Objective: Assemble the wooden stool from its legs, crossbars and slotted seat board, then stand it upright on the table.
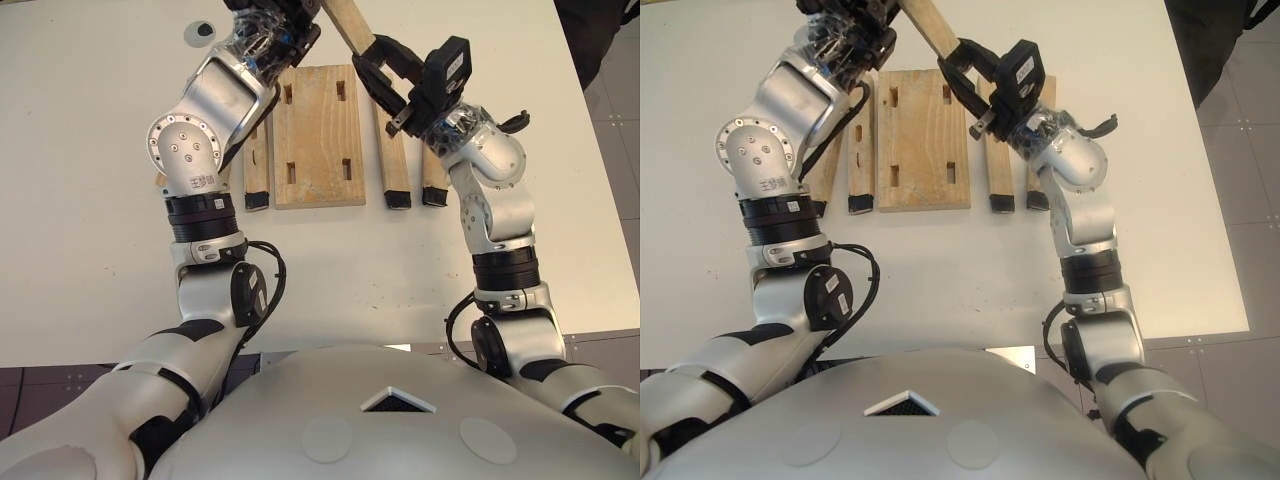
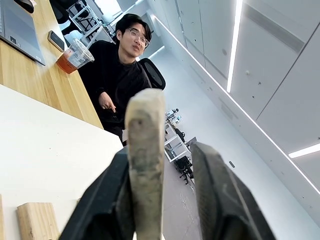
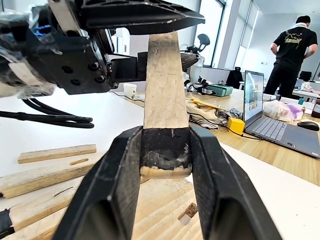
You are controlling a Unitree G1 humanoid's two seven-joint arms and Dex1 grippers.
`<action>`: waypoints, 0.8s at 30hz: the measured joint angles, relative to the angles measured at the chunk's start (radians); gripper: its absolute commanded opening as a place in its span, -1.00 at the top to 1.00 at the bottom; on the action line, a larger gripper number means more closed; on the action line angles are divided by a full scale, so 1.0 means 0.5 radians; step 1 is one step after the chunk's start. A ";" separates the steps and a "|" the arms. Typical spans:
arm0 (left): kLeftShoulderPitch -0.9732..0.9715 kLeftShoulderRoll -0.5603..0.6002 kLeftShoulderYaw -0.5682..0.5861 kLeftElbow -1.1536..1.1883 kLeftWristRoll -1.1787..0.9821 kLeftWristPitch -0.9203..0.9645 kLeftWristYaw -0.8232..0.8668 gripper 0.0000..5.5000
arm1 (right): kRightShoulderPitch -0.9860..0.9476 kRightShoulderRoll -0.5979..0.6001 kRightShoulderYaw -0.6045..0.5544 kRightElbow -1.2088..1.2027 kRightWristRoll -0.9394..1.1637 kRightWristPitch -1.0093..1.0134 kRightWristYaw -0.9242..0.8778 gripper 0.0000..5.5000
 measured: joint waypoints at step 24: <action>0.185 0.102 -0.142 -0.047 0.589 -0.428 -0.088 0.86 | 0.045 -0.008 -0.093 0.093 -0.099 0.144 -0.211 -0.16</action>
